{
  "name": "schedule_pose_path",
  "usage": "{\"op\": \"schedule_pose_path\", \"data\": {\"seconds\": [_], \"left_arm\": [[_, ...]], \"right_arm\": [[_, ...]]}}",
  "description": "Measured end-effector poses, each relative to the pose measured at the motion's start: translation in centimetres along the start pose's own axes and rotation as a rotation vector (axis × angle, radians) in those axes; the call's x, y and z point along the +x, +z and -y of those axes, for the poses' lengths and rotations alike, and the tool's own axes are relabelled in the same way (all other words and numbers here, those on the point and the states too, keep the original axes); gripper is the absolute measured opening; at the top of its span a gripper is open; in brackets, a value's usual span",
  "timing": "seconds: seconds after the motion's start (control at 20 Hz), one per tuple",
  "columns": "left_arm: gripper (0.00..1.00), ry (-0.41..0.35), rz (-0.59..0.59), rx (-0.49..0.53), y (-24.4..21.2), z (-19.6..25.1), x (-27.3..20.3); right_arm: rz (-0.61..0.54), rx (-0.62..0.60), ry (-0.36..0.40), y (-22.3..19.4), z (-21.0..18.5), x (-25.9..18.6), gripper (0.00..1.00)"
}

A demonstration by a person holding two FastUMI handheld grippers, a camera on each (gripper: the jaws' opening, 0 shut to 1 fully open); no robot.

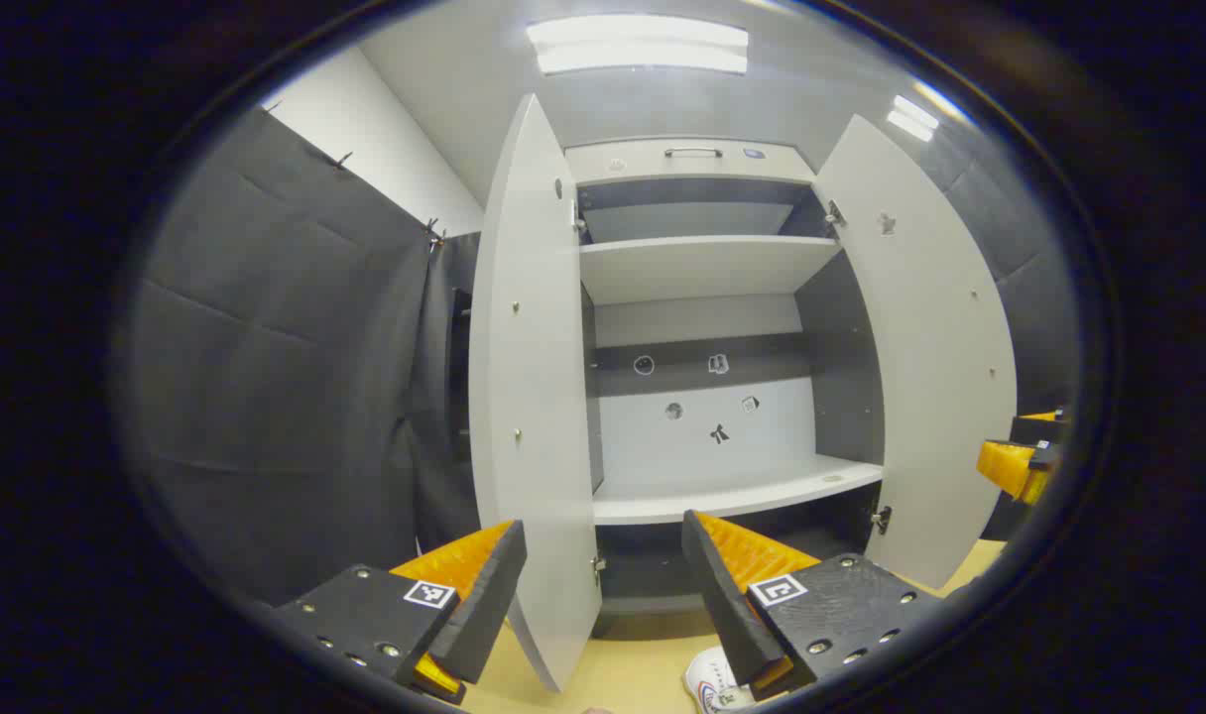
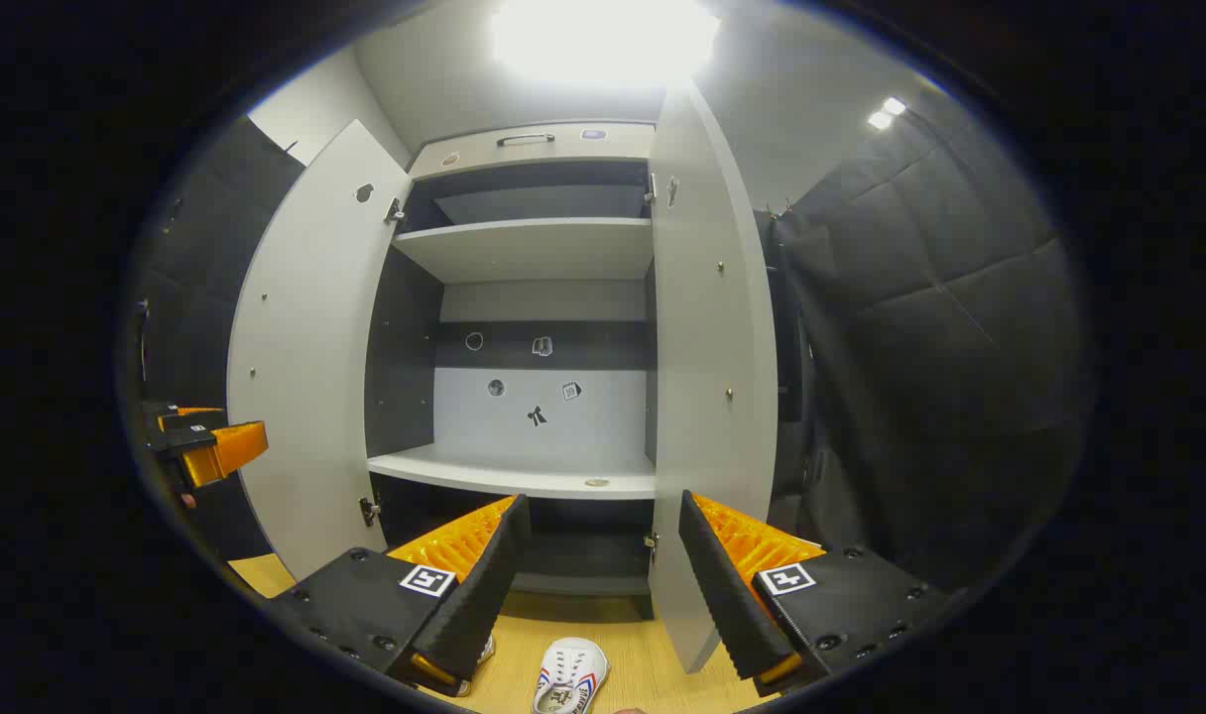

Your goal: Grab one shoe with the right hand and put it into the shoe cabinet, grab the other shoe with the left hand and put it into the shoe cabinet; then close the right door with the right hand and the left door with the left hand.

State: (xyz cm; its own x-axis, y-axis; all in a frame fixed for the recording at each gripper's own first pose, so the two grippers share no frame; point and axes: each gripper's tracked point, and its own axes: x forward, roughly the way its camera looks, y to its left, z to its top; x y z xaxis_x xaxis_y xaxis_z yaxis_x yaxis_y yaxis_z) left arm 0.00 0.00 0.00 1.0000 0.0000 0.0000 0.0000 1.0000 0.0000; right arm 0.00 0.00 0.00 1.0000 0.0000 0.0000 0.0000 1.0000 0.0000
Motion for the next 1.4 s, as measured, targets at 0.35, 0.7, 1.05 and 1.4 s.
{"op": "schedule_pose_path", "data": {"seconds": [0.35,0.7,1.05,1.4], "left_arm": [[0.91,0.016,0.006,0.013,0.1,-0.1,-0.5],[0.91,0.025,0.004,0.018,-0.1,-0.5,-1.2],[0.91,0.041,0.010,0.025,-0.1,-1.1,-1.6],[0.91,0.075,0.010,0.042,-0.2,-1.5,-1.9]], "right_arm": [[0.010,-0.020,0.006,0.2,0.4,-0.3,0.95],[-0.003,-0.010,0.002,-0.2,0.5,-0.5,0.95],[-0.042,-0.018,0.036,-1.5,-0.7,0.3,0.95],[-0.222,-0.004,0.101,-7.9,-3.2,2.1,0.95]]}}
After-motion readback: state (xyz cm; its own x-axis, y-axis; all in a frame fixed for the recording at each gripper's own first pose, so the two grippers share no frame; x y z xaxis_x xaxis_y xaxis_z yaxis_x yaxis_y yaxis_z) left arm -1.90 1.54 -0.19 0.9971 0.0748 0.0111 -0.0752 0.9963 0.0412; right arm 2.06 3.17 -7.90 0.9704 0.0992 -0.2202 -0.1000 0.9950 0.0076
